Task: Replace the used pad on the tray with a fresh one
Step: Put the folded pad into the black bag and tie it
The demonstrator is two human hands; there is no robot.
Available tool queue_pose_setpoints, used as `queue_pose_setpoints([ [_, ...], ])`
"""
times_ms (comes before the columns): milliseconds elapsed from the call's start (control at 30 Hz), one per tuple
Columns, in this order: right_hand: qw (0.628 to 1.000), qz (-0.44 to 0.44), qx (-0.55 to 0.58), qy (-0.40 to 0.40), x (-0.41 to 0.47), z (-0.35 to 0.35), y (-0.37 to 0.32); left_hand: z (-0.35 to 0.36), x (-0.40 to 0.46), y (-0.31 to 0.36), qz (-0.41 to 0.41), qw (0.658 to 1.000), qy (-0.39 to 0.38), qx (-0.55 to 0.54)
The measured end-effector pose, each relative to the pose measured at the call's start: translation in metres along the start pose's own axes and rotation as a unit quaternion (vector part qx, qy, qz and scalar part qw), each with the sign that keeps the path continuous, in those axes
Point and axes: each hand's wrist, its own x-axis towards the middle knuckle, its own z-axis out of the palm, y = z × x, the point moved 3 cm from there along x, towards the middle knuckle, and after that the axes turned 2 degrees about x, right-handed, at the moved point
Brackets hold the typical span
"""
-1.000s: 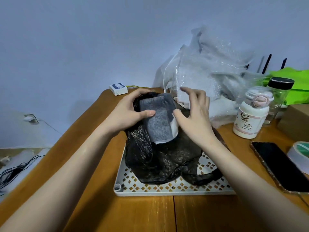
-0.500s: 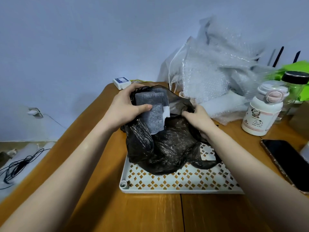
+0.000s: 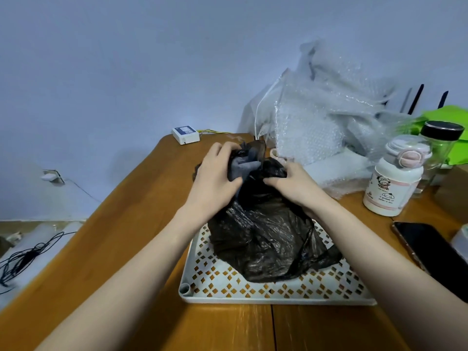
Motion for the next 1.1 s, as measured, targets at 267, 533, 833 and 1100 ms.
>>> queue_pose_setpoints([
  [267,0.989,-0.03,0.143,0.025,-0.005,-0.017,-0.015,0.035,0.015,0.003,0.041,0.987,-0.015,0.152],
  [533,0.986,0.058,0.154,-0.009,-0.006,-0.02,0.021,0.065,-0.004,-0.015,0.002,0.952,-0.225,0.205],
  [833,0.995,0.015,-0.05,-0.087,-0.007,-0.027,0.026,0.054,-0.009,-0.031,-0.039,0.938,-0.291,0.182],
  [1100,0.947,0.085,-0.215,-0.223,-0.048,-0.058,0.03,0.015,-0.016,0.002,-0.065,0.963,-0.254,0.067],
])
